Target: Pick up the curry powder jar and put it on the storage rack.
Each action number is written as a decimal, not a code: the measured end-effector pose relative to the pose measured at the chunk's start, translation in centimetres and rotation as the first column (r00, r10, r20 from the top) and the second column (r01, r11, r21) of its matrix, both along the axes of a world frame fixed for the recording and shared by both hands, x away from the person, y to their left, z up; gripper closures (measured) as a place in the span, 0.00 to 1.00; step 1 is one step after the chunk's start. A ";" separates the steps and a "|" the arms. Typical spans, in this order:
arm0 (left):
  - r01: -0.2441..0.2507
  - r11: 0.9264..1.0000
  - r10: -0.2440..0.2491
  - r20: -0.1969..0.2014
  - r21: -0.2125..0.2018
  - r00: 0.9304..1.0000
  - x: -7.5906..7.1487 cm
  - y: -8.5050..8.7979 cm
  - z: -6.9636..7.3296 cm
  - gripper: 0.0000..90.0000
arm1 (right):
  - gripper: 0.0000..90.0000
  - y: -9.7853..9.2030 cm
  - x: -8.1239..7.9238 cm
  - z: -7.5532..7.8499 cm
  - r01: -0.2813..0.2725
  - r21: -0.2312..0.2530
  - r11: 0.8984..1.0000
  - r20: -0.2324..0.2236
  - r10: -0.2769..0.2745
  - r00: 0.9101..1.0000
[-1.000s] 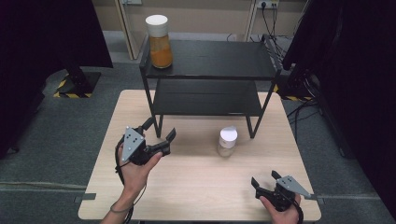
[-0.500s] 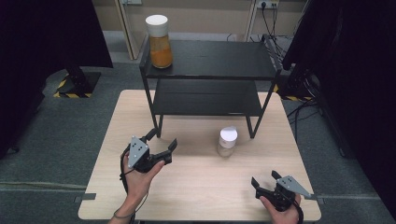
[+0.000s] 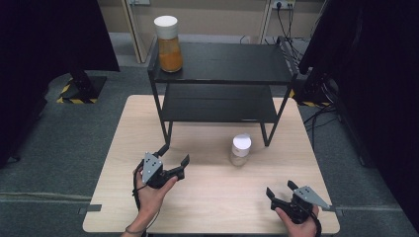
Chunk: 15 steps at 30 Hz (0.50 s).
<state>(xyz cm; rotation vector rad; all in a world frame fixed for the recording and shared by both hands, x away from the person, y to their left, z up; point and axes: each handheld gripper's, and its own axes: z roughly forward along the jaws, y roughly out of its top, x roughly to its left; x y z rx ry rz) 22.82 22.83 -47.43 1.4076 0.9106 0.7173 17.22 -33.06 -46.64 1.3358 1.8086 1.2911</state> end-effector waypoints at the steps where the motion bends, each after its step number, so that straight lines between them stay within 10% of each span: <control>1: -0.003 1.000 0.003 -0.004 0.002 1.000 0.0 0.0 -0.3 0.17 | 0.11 0.0 0.0 0.0 0.000 0.000 1.000 -0.001 0.000 1.000; 15: -0.016 0.999 0.017 -0.055 0.029 0.998 -0.1 -0.1 -3.1 0.16 | 0.11 0.0 0.0 0.0 -0.001 0.000 1.000 -0.001 0.001 1.000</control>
